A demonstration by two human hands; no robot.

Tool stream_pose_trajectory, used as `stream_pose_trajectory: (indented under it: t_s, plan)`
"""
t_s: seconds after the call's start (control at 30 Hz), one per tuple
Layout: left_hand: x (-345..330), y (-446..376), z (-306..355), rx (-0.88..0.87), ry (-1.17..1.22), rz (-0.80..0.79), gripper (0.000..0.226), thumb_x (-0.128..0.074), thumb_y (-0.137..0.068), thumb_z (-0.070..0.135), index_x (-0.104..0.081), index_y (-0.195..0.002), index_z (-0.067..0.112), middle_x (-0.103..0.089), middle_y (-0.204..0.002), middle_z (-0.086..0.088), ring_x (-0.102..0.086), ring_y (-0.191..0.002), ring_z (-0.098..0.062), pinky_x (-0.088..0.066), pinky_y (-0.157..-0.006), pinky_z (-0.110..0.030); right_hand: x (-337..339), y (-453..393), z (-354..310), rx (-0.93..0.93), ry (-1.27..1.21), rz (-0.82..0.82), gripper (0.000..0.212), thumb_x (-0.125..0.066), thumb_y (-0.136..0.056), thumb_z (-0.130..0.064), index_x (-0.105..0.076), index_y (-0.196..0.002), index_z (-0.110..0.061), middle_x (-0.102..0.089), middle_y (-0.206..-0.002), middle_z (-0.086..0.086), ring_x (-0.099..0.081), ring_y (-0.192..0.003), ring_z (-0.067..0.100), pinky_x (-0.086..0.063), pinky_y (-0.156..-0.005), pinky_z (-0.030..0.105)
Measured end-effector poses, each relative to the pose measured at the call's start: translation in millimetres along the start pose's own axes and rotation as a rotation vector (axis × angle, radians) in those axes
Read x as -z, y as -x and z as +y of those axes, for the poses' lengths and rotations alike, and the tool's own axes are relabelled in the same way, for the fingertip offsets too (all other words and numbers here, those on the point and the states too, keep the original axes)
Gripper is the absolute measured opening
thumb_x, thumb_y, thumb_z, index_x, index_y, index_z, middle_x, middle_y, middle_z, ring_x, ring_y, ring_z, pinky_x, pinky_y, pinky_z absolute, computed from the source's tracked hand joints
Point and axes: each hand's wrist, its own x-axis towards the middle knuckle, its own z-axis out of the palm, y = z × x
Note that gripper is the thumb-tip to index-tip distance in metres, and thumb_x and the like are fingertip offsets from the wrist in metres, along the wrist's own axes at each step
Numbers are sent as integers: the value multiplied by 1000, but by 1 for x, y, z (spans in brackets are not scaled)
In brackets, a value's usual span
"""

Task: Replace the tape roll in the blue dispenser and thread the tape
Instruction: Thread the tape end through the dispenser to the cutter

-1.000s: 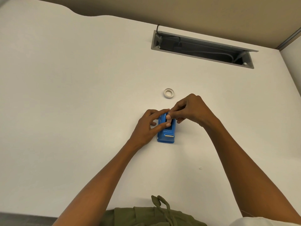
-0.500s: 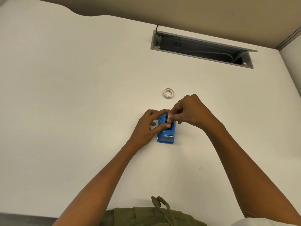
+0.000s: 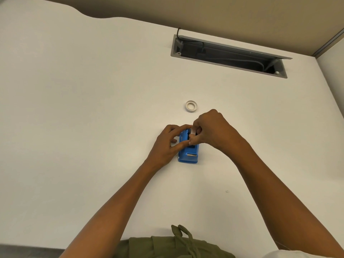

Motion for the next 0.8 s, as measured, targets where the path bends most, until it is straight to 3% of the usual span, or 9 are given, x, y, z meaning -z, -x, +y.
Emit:
stream_pose_trajectory:
  t_s: [0.17,0.3,0.4,0.47,0.57,0.7,0.8]
  plan:
    - [0,1,3,7,10,0,42,-65,-81,42,-42,-111,59,-48,-111,14,-52,-101,-2,-42,-77,-5,-5,-4,6,13,-36,124,14,-65,-72,-17,-70,-76,-5,-68,-73,16,-60,-63,23,-46,-60,29]
    - [-1,1,2,16,5,5,40,-62,-78,50,-41,-112,58,-48,-111,13,-51,-99,0,-42,-76,-3,-10,1,22,11,-428,174,8,-68,-78,-16,-74,-76,-13,-72,-65,5,-67,-51,11,-51,-57,17]
    - [-1,0,2,22,3,2,38,-57,-77,57,-40,-110,63,-47,-111,14,-51,-100,0,-43,-75,-3,-23,12,32,-16,-669,388,13,-64,-78,-7,-72,-80,-17,-70,-75,4,-65,-61,11,-52,-62,18]
    - [-1,0,1,17,4,5,36,-58,-80,54,-40,-108,68,-47,-108,18,-50,-101,5,-43,-76,-4,-30,17,33,-4,-686,489,16,-61,-76,-2,-70,-75,-15,-66,-79,7,-58,-67,12,-46,-63,18]
    - [0,1,2,4,4,16,35,-57,-79,55,-40,-107,70,-48,-105,22,-48,-99,11,-43,-76,-4,-34,23,30,82,-654,481,15,-60,-78,-3,-71,-77,-13,-66,-80,4,-57,-69,8,-44,-62,14]
    - [0,1,4,-11,4,18,37,-57,-81,50,-39,-108,66,-49,-108,15,-52,-99,4,-45,-75,-6,-33,25,24,190,-538,418,6,-72,-76,-11,-74,-82,-10,-68,-81,4,-61,-70,13,-49,-64,18]
    - [0,1,4,-16,4,11,37,-58,-83,44,-40,-110,61,-50,-111,10,-53,-99,-3,-46,-75,-11,-30,22,23,185,-428,403,12,-77,-73,-17,-75,-83,-10,-68,-83,6,-63,-71,18,-53,-70,30]
